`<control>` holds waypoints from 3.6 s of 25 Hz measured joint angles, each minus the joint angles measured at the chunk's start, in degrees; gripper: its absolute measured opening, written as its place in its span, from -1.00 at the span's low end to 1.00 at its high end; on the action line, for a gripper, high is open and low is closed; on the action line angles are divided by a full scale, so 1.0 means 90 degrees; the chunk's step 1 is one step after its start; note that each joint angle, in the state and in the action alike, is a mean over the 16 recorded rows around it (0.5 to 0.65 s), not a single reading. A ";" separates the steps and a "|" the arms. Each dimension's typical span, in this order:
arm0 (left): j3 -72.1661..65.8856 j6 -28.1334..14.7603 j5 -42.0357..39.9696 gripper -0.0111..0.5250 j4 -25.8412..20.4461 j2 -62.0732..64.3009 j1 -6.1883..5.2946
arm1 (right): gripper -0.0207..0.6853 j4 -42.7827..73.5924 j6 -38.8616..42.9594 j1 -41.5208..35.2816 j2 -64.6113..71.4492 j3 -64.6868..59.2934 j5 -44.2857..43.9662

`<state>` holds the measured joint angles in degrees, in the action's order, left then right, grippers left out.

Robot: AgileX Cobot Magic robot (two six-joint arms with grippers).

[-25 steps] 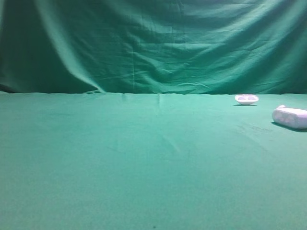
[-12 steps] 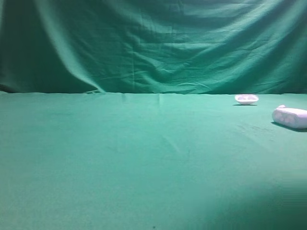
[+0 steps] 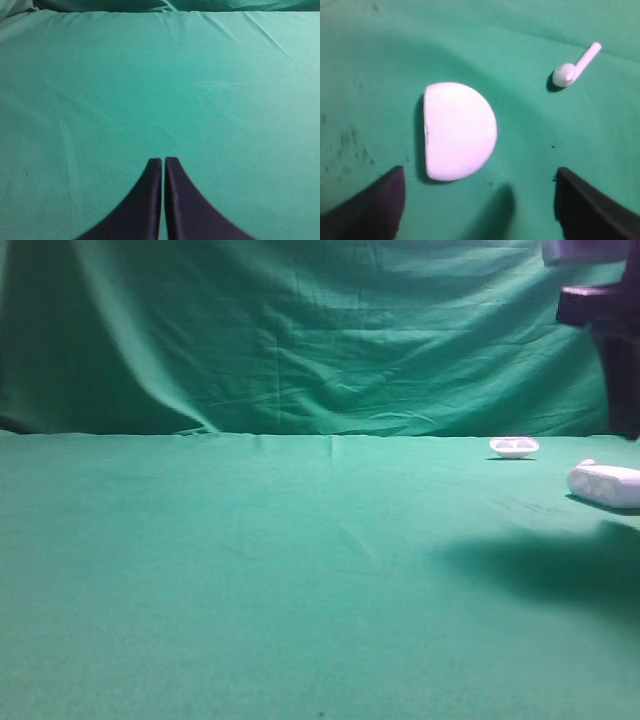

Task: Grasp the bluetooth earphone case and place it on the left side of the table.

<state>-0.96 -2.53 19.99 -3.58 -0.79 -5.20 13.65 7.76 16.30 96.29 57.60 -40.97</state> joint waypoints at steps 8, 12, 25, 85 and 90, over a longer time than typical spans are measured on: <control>0.0000 0.0000 0.0000 -0.96 0.0000 0.0000 0.0000 | 0.64 0.0190 0.0341 0.0000 0.0506 0.0016 0.0404; 0.0000 0.0000 0.0000 -0.96 0.0000 0.0000 0.0000 | 0.59 0.0199 0.0406 0.0000 0.0661 0.0024 0.0609; 0.0000 0.0000 0.0000 -0.96 0.0000 0.0000 0.0000 | 0.10 0.0151 0.0483 0.0023 0.0799 0.0255 0.0580; 0.0000 0.0000 0.0000 -0.96 0.0000 0.0000 0.0000 | 0.14 0.0323 0.0454 0.4381 0.3888 0.7460 -0.2115; 0.0000 0.0000 0.0000 -0.96 0.0000 0.0000 0.0000 | -0.31 0.0622 0.0499 0.4310 0.3100 0.7570 -0.3028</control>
<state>-0.96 -2.53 19.99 -3.58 -0.79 -5.20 19.25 12.25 55.09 124.19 125.73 -68.22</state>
